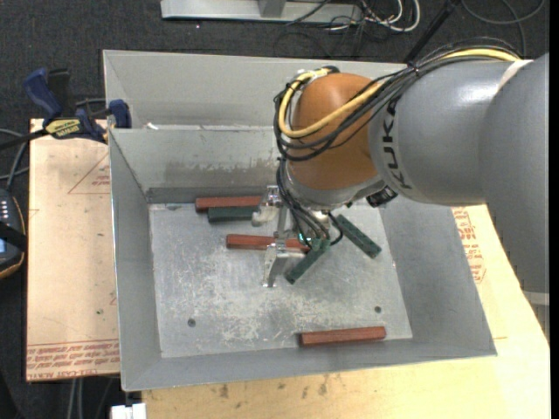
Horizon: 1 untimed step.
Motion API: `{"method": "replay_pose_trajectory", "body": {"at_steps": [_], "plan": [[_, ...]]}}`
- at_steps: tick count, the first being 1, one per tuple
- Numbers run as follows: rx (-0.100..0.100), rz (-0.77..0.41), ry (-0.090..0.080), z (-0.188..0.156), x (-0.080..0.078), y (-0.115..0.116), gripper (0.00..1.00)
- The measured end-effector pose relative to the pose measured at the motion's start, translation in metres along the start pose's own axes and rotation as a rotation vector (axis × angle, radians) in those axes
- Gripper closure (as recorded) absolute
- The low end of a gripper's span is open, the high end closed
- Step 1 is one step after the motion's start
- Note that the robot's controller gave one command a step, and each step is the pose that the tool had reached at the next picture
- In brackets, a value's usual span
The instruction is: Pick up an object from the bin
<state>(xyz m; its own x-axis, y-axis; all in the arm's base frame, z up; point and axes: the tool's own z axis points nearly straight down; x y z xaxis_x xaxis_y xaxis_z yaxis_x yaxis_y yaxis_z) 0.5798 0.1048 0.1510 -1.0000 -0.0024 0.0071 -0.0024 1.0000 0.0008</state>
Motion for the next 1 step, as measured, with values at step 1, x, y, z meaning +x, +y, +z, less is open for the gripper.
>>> {"method": "replay_pose_trajectory", "body": {"at_steps": [1], "plan": [[0.000, 0.001, -0.004, -0.0029, -0.0008, -0.0002, 0.00]]}}
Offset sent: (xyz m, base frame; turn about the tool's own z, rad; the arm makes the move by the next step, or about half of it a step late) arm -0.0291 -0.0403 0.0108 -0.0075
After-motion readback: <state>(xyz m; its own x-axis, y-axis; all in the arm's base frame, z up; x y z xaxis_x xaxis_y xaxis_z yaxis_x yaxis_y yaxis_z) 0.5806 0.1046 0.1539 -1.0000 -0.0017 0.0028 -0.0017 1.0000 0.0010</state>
